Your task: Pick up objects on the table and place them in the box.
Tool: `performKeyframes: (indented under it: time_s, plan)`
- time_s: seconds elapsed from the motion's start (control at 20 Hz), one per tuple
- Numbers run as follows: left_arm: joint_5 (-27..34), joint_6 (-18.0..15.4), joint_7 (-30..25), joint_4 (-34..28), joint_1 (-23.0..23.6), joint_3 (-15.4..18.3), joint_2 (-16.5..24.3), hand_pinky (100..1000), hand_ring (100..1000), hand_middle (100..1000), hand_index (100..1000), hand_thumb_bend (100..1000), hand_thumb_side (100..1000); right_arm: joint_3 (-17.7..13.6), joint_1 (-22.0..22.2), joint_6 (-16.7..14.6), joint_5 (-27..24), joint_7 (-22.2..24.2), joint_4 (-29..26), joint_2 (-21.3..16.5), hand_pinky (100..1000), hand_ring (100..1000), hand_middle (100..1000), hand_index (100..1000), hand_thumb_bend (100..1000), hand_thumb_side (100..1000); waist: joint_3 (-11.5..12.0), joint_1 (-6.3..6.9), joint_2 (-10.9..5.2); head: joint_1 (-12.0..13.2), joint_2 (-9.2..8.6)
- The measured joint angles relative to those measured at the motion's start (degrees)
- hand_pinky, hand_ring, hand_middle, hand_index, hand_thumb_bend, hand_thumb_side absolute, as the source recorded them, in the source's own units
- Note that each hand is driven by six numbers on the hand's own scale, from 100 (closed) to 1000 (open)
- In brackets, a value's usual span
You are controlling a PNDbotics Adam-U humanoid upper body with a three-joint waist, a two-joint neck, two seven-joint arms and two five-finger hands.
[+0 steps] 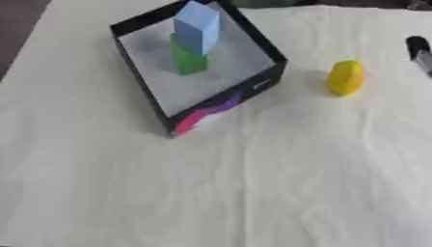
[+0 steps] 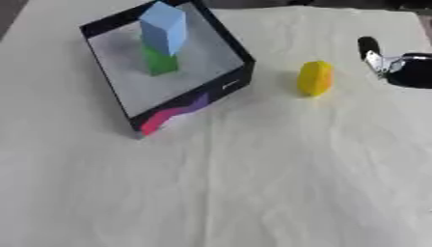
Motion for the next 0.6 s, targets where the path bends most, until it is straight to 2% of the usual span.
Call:
performKeyframes:
  time_s: [0.3, 0.6]
  plan:
    - [0.15, 0.0, 0.0, 0.3, 0.16, 0.0, -0.14, 717, 620, 796, 881, 411, 628, 1.24, 0.05, -3.12, 1.24, 7.7, 1.65, -1.32, 927, 872, 829, 874, 258, 315, 0.11, 0.0, 0.0, -0.49, 0.05]
    - [-0.01, 0.06, -0.13, 0.3, 0.09, -0.06, -0.19, 717, 618, 793, 875, 409, 631, 2.16, -1.27, -4.98, 0.24, 11.91, 3.03, -1.71, 933, 875, 832, 880, 238, 331, 0.36, 0.0, 0.0, -1.77, 0.51]
